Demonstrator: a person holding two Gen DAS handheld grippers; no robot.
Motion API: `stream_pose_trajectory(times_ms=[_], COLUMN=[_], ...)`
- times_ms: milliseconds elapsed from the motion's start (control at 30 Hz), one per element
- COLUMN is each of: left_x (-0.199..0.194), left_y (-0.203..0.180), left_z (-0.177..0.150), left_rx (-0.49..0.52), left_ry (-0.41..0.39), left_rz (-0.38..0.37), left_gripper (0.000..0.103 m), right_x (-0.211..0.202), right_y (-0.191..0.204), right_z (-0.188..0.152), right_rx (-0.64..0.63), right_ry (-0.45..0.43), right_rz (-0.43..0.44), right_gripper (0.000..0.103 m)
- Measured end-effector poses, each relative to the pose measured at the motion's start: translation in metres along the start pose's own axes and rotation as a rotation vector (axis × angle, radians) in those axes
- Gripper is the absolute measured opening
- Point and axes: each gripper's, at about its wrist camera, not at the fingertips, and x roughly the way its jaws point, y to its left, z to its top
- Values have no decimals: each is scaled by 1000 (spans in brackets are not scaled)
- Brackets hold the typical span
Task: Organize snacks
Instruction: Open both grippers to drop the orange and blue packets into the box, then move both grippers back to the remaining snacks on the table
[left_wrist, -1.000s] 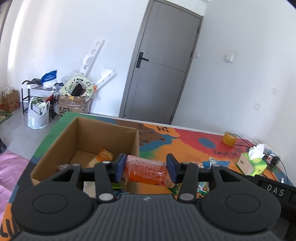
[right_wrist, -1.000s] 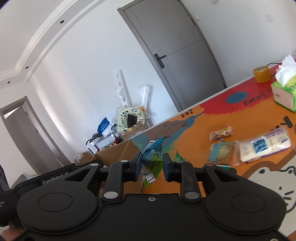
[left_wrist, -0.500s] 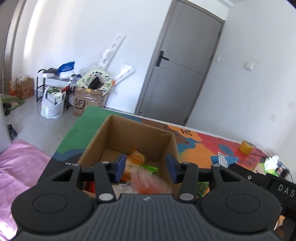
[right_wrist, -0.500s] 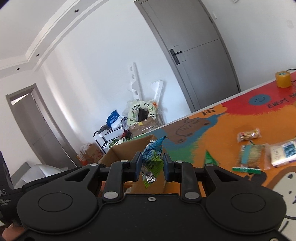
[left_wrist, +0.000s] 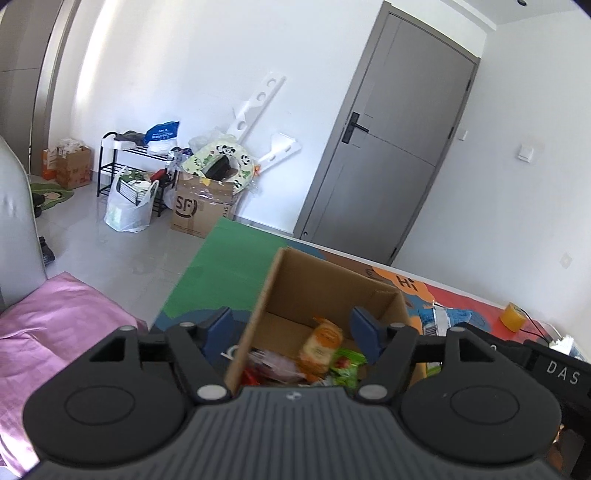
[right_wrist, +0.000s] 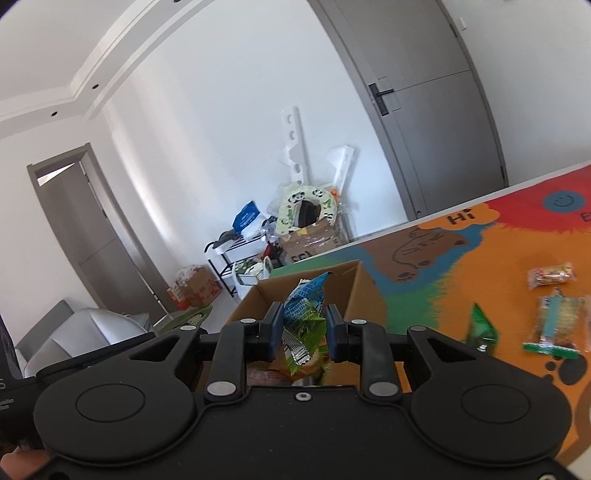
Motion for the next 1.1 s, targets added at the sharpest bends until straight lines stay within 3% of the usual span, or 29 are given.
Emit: stream_pose_trajectory(times_ms=[467, 533, 600, 733, 867, 1100], left_x=[6, 8, 10, 12, 11, 5], left_y=[46, 50, 52, 49, 38, 4], left_z=[14, 15, 14, 13, 10, 1], left_rx=[-68, -73, -79, -72, -60, -3], left_ry=[3, 7, 15, 31, 39, 38], left_rz=[53, 54, 50, 47, 34, -4], left_gripper=[73, 74, 74, 74, 77, 82], right_x=[45, 46, 46, 40, 27, -5], right_y=[36, 40, 41, 31, 21, -4], right_z=[9, 8, 7, 5, 3, 6], right_rx=[-40, -43, -50, -35, -15, 25], right_ry=[41, 32, 26, 40, 31, 2], right_rz=[52, 78, 72, 38, 8, -46], right_gripper=[26, 31, 57, 58, 73, 80])
